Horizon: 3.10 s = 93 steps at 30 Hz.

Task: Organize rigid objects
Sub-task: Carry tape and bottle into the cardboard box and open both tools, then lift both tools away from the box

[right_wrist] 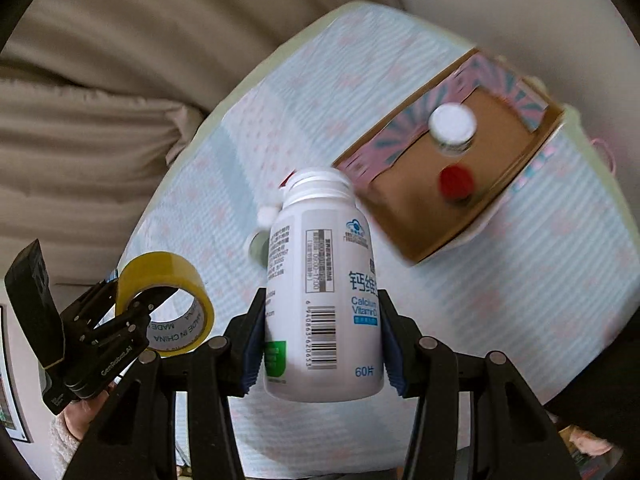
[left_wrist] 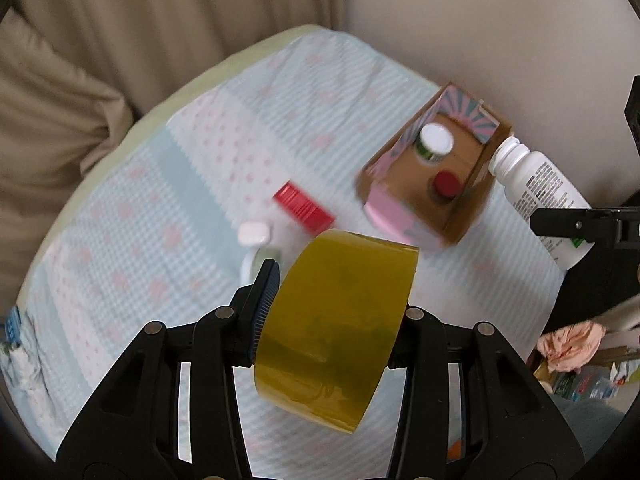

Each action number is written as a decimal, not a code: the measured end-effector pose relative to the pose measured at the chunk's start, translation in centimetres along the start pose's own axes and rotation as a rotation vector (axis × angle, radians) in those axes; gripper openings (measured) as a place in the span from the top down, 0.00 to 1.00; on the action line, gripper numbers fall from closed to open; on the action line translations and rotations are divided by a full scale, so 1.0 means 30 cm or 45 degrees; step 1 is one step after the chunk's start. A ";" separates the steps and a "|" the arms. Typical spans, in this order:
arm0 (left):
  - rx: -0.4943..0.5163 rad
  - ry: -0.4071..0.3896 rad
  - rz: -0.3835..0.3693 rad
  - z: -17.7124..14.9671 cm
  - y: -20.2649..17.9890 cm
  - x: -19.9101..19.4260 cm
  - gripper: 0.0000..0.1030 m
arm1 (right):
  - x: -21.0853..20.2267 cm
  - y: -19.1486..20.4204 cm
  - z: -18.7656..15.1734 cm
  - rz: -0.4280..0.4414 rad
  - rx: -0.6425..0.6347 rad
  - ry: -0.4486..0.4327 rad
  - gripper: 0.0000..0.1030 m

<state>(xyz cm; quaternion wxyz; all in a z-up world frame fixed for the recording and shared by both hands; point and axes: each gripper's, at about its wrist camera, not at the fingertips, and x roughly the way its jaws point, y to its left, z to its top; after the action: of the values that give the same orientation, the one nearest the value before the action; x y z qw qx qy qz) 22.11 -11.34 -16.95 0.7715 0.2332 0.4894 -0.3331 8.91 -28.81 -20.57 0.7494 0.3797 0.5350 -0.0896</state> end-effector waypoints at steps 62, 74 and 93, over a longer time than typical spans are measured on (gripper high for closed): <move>-0.330 0.409 0.030 0.379 -0.448 0.778 0.00 | 0.341 -0.714 0.679 -0.181 -0.216 0.130 0.00; -0.421 0.336 0.057 0.292 -0.442 0.595 0.00 | 0.226 -0.640 0.624 -0.188 -0.273 0.083 0.00; -0.646 0.070 0.266 -0.064 -0.249 0.032 0.00 | -0.058 -0.325 0.305 -0.181 -0.485 -0.038 0.00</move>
<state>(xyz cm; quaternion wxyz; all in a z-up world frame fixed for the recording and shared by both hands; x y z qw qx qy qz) 15.72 -15.30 -18.86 0.8219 0.0906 0.5512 -0.1118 9.64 -42.15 -22.41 0.8073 0.1909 0.5566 -0.0452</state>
